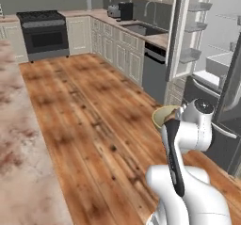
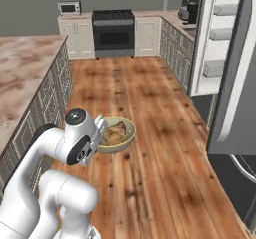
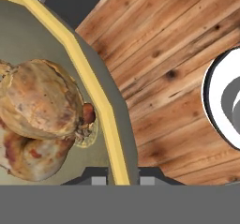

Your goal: Pick the chicken drumstick and onion from their plates and place them in the bowl. Then put the bowl in the fridge.

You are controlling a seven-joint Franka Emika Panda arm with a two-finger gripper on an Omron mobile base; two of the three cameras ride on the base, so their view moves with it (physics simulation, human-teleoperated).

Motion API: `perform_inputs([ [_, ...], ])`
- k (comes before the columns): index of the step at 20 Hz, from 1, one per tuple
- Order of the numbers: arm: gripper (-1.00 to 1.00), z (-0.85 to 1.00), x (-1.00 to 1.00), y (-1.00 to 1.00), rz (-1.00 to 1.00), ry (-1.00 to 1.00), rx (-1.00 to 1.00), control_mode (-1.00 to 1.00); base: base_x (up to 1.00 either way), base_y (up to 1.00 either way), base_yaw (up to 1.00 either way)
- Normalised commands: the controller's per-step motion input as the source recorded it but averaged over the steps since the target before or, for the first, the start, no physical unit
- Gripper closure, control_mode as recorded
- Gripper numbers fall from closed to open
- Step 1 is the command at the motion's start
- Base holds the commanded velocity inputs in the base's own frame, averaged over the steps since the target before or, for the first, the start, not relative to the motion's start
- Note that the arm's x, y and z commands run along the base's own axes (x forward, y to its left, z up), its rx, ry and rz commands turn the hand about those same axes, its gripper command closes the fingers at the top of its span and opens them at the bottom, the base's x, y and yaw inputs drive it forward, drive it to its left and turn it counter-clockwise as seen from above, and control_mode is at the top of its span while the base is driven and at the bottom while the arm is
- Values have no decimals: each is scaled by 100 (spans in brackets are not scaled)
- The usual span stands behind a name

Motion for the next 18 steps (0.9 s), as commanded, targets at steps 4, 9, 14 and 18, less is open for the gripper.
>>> perform_inputs([
  [4,100,0,0,0,0,0,0,100,93,0,-1],
  [9,100,0,0,0,0,0,0,100,81,0,-16],
  [14,100,0,0,0,0,0,0,100,58,4,-40],
  [18,100,0,0,0,0,0,0,100,40,7,-58],
])
